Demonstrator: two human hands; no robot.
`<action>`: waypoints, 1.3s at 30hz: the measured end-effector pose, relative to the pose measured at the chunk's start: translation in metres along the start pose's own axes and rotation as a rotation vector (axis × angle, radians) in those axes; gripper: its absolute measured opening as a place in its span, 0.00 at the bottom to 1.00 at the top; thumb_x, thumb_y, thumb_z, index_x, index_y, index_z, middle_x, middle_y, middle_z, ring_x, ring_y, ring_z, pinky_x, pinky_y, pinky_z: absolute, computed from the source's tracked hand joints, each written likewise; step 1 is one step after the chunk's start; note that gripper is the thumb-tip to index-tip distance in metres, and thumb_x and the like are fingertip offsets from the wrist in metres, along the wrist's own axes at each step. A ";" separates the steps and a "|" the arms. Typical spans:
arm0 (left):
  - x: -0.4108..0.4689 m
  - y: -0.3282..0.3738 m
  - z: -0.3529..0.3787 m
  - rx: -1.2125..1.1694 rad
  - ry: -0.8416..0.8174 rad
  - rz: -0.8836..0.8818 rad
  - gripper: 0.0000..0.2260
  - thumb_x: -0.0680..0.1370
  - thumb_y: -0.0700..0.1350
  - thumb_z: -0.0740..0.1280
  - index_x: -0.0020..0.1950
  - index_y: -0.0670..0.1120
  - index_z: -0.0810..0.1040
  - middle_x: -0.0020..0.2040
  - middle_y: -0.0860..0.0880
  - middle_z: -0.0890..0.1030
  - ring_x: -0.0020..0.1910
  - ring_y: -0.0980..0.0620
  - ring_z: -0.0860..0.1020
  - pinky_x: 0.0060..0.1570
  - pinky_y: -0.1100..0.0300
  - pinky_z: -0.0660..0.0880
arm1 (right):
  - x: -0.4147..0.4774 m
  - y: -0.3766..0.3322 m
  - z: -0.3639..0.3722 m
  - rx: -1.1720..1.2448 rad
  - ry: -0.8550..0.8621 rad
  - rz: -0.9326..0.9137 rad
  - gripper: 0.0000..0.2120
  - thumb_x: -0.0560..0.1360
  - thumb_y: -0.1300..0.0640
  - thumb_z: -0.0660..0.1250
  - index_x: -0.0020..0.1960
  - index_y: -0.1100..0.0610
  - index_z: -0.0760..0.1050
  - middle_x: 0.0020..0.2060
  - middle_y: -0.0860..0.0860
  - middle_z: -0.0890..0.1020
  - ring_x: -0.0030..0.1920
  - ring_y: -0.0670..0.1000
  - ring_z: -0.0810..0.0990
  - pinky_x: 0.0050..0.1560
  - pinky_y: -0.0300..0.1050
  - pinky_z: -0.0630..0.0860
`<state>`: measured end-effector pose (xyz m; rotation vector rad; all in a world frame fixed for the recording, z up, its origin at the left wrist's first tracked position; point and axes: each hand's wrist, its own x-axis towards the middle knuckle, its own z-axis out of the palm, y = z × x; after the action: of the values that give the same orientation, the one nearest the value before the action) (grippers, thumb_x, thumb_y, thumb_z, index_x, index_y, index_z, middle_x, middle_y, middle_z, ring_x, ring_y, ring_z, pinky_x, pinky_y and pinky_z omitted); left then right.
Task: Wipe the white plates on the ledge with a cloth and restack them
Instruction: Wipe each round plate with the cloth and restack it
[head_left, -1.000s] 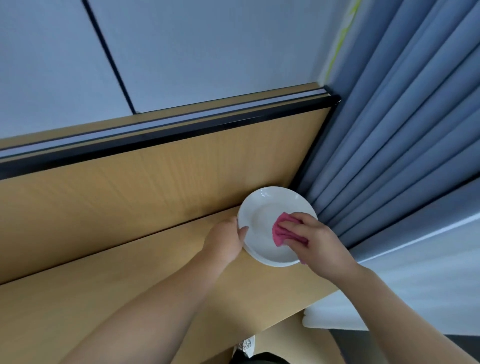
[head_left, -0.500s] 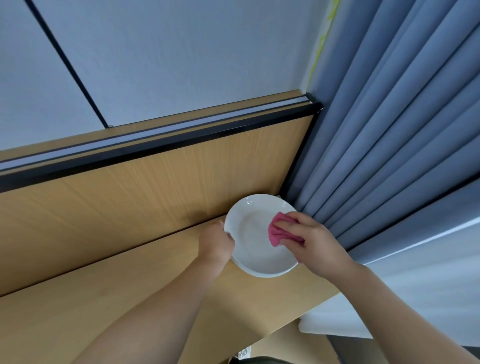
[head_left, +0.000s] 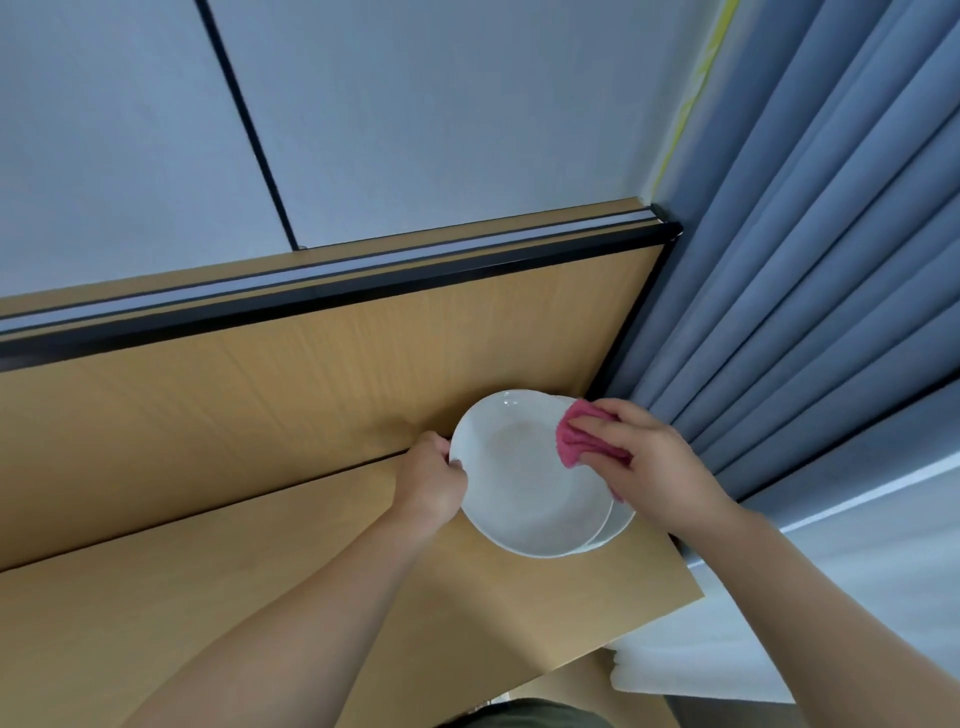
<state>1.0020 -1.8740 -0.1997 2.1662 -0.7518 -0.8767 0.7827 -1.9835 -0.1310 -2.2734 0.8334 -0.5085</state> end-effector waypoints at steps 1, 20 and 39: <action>-0.003 -0.006 -0.009 -0.001 0.012 -0.001 0.05 0.76 0.41 0.59 0.44 0.46 0.74 0.38 0.49 0.80 0.38 0.49 0.80 0.33 0.58 0.75 | 0.003 -0.006 0.004 0.006 0.002 -0.010 0.18 0.74 0.61 0.73 0.63 0.52 0.79 0.61 0.44 0.75 0.41 0.28 0.72 0.48 0.35 0.69; -0.091 -0.214 -0.169 -0.138 0.293 -0.318 0.04 0.75 0.40 0.63 0.44 0.49 0.73 0.42 0.49 0.80 0.42 0.47 0.79 0.45 0.46 0.80 | 0.019 -0.158 0.185 0.022 -0.276 -0.241 0.16 0.75 0.60 0.71 0.62 0.52 0.80 0.59 0.47 0.76 0.37 0.25 0.71 0.44 0.29 0.67; -0.114 -0.265 -0.203 0.150 0.139 -0.158 0.13 0.77 0.47 0.65 0.62 0.50 0.74 0.54 0.54 0.80 0.52 0.53 0.77 0.50 0.57 0.76 | 0.030 -0.190 0.278 -0.035 -0.456 -0.216 0.13 0.76 0.60 0.69 0.60 0.51 0.80 0.59 0.41 0.72 0.59 0.45 0.75 0.58 0.32 0.69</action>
<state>1.1525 -1.5585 -0.2462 2.4183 -0.6007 -0.7582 1.0366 -1.7695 -0.1931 -2.3898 0.3750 -0.0558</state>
